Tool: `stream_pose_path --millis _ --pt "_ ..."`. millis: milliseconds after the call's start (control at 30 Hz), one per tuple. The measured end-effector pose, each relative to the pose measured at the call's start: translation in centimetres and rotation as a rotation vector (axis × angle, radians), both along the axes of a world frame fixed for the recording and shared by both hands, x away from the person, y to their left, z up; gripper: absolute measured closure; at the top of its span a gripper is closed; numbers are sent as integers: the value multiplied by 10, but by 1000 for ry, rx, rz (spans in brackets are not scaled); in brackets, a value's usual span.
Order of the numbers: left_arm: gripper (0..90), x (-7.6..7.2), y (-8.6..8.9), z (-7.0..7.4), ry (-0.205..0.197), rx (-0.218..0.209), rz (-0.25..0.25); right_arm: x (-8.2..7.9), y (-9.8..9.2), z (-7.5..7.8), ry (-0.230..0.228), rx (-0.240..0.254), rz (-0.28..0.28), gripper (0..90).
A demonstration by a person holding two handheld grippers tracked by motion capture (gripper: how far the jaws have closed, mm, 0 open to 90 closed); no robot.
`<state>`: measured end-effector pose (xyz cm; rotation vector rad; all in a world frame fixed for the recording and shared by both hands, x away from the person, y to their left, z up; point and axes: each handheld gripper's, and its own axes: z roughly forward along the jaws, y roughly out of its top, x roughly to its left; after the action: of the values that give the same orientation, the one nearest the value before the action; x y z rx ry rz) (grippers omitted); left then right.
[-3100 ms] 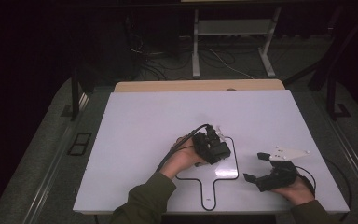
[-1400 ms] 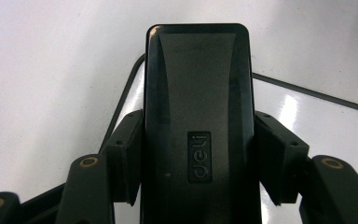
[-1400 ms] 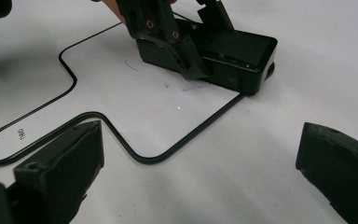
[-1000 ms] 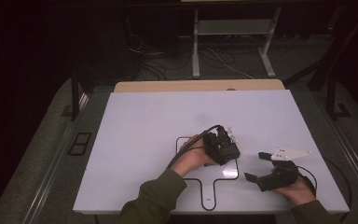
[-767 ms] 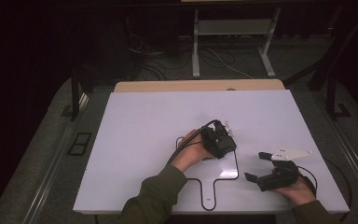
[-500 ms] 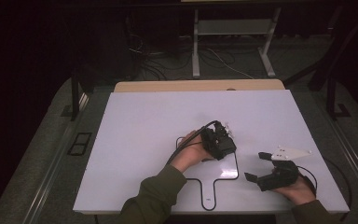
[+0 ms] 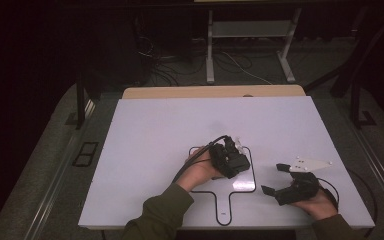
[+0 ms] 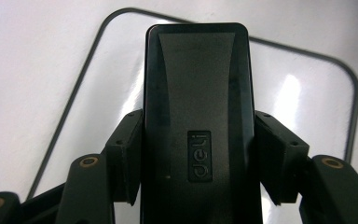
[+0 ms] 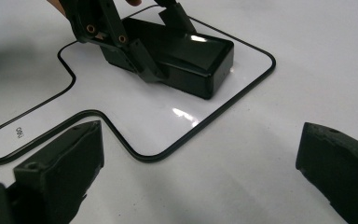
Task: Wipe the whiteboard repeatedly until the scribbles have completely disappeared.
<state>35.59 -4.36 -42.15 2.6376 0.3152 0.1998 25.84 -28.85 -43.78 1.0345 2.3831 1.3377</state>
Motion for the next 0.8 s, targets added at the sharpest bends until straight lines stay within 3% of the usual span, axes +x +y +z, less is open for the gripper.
stream_pose_path --millis 400,500,600,800 --pt "391 10 27 -1 -6 -12 80 0 -1 0 -2 -1 4 0" --pt "390 11 32 -1 -1 -14 77 0 0 1 -2 -3 6 0" --pt "390 2 34 -1 28 -24 90 0 0 1 -2 -3 7 0" --pt "390 -14 37 -1 54 -30 60 0 1 0 -3 -2 7 0"
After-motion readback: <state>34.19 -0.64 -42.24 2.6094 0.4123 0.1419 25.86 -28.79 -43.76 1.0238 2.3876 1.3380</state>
